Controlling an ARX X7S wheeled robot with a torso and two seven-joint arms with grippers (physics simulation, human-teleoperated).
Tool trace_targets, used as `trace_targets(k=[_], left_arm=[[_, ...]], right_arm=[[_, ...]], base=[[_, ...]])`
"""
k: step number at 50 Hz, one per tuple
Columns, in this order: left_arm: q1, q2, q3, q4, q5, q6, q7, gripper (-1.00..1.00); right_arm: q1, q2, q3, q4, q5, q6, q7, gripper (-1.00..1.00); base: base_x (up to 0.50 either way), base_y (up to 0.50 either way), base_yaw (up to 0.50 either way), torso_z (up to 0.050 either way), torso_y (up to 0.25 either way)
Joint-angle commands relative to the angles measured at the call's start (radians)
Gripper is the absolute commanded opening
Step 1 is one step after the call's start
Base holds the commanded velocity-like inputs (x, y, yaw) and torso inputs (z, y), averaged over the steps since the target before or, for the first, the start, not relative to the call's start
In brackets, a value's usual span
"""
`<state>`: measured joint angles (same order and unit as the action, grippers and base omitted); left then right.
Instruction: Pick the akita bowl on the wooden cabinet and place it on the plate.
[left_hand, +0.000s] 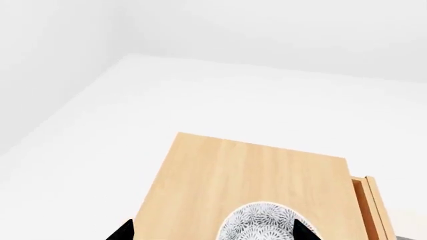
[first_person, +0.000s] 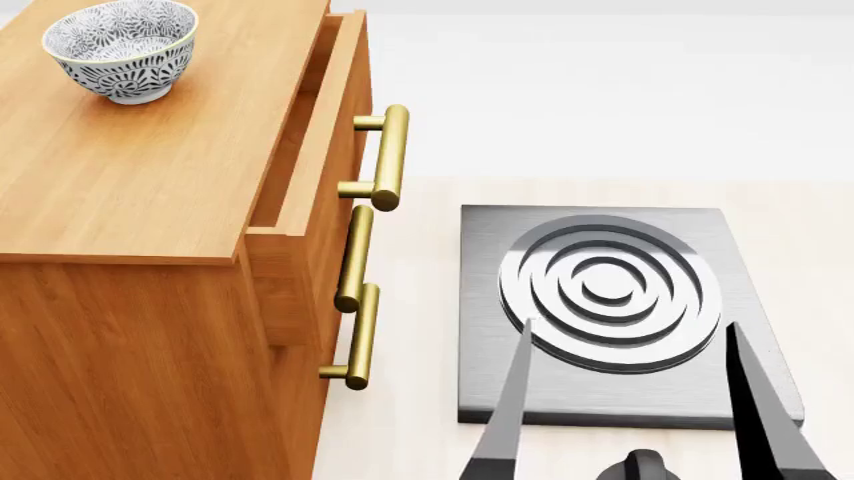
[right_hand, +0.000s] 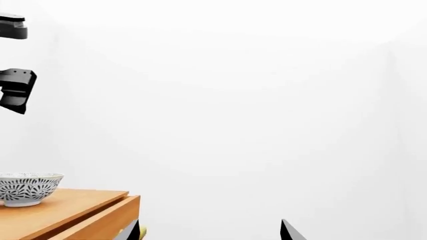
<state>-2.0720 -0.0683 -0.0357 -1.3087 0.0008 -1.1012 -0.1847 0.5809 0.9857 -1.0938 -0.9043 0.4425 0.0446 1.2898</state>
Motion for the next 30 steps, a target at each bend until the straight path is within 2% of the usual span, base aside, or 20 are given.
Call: trace_targets(k=[1,18,22,30], left_arm=[[0.004,0.003,0.019,0.0,-0.003,0.005,0.02,1.0],[0.011,-0.001,0.033,0.0,0.003,-0.011,0.033,1.0],[0.016,0.009,0.099,0.0,0.012,-0.025,0.085,1.0],[0.025,0.004,0.112,0.0,0.001,-0.056,0.093,1.0]], right_arm=[[-0.004,0.0,0.004,0.002,0.0,-0.003,-0.003,1.0],[-0.007,-0.004,0.007,0.0,-0.003,0.003,-0.006,1.0],[-0.008,-0.005,0.007,0.002,-0.004,0.002,-0.008,1.0],[-0.01,-0.005,0.01,-0.001,-0.005,0.003,-0.007,1.0]], base=[[0.0,0.0,0.0,0.0,-0.102],[0.0,0.0,0.0,0.0,-0.249],[0.0,0.0,0.0,0.0,-0.02],[0.0,0.0,0.0,0.0,0.0]])
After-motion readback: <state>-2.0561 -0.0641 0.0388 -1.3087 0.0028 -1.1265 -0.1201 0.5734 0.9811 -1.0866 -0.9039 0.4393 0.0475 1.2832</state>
